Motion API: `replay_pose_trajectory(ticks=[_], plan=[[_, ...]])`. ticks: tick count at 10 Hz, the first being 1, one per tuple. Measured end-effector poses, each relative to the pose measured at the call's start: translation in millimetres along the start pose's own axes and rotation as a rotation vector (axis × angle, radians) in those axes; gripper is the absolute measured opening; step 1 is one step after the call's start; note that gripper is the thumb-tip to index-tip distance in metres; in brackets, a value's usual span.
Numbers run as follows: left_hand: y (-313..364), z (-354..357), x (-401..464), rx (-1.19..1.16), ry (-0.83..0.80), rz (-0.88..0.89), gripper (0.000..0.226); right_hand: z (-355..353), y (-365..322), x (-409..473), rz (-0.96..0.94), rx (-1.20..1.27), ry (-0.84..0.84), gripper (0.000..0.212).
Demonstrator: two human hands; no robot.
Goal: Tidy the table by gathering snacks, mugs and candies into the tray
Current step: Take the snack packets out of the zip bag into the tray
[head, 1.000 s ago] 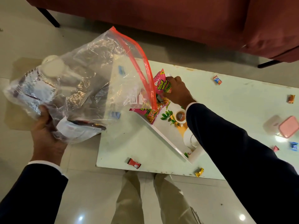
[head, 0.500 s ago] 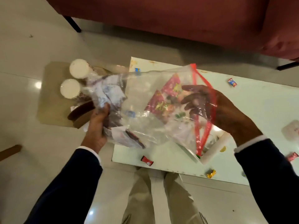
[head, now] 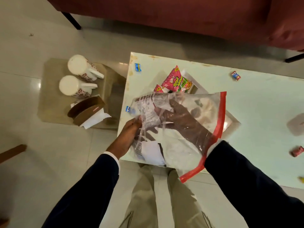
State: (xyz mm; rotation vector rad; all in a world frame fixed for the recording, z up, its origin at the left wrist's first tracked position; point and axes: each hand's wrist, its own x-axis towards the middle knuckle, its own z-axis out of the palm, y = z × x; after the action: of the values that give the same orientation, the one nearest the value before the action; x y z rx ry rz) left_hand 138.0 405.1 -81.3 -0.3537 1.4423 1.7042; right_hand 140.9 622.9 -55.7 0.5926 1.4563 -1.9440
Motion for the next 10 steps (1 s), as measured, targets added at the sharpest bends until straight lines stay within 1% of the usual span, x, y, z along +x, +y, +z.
replay_pose_trajectory(ticks=[1, 2, 3, 4, 5, 6, 7, 8, 9, 10], plan=[[-6, 1, -5, 0.021, -0.028, -0.021, 0.056, -3, 1, -1, -0.008, 0.098, 0.071, 0.023], [-11, 4, -8, 0.039, 0.055, -0.05, 0.049, -41, 0, -27, -0.006, 0.286, -0.021, 0.019], [-23, 9, -10, 0.033, 0.265, -0.037, 0.028, -34, -6, -32, -0.013, 0.123, -0.067, 0.029], [-28, 3, -11, -0.177, 0.429, -0.004, 0.018, -34, -1, -29, -0.021, 0.137, 0.016, 0.023], [-22, -9, -15, -0.305, 0.458, 0.034, 0.029, -47, -14, -49, 0.014, 0.44, -0.015, 0.046], [-12, -22, -16, -0.292, 0.502, 0.053, 0.036, -54, -30, -45, -0.008, 0.134, 0.001, 0.024], [2, -33, -13, -0.494, 0.476, 0.033, 0.057, -58, -48, -50, -0.102, -0.044, 0.083, 0.037], [19, -42, -8, -0.543, 0.519, 0.071, 0.059, -79, -48, -58, -0.255, 0.248, 0.153, 0.051], [37, -50, -6, -0.514, 0.579, 0.159, 0.054, -99, -28, -50, -0.214, 0.539, 0.293, 0.058], [51, -57, -4, -0.516, 0.621, 0.213, 0.058, -98, -1, -35, -0.133, 0.399, 0.487, 0.049]])
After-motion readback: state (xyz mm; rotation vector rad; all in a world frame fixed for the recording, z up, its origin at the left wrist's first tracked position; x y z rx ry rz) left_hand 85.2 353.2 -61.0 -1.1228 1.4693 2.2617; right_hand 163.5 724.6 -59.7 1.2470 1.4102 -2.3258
